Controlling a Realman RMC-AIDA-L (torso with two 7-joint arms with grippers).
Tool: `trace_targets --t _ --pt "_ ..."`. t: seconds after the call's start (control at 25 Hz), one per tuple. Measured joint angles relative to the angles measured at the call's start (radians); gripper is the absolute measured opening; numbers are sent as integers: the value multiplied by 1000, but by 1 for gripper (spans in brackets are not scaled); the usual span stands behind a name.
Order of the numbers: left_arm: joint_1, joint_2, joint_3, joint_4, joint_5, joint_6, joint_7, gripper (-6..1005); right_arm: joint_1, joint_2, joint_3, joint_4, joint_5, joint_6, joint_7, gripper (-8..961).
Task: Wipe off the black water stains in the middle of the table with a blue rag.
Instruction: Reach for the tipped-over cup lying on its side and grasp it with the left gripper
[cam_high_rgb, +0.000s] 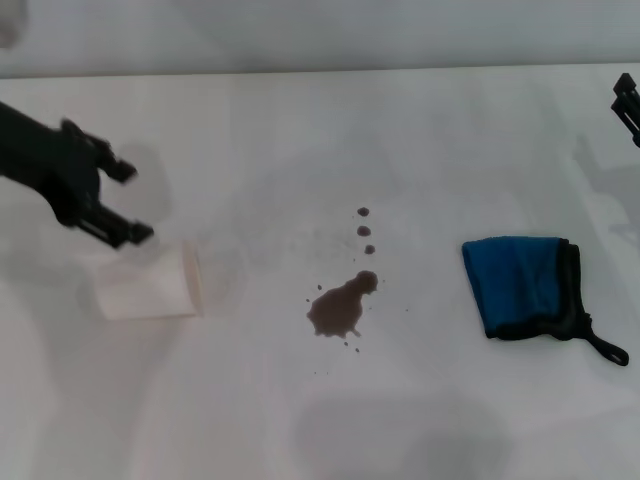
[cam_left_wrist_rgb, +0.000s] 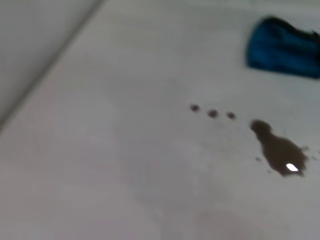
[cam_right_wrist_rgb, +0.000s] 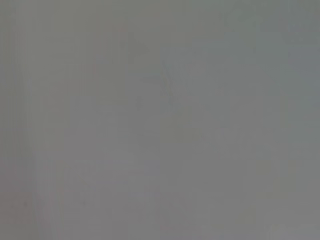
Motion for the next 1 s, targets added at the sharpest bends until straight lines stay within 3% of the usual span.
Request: trace_targets --t 0.2,1.0 --pt "0 -7 -1 70 44 -16 -11 858 -5 0 1 0 3 0 0 860" --pt "7 -12 -1 106 171 -91 -40 847 4 -2 2 -4 4 -26 0 858"
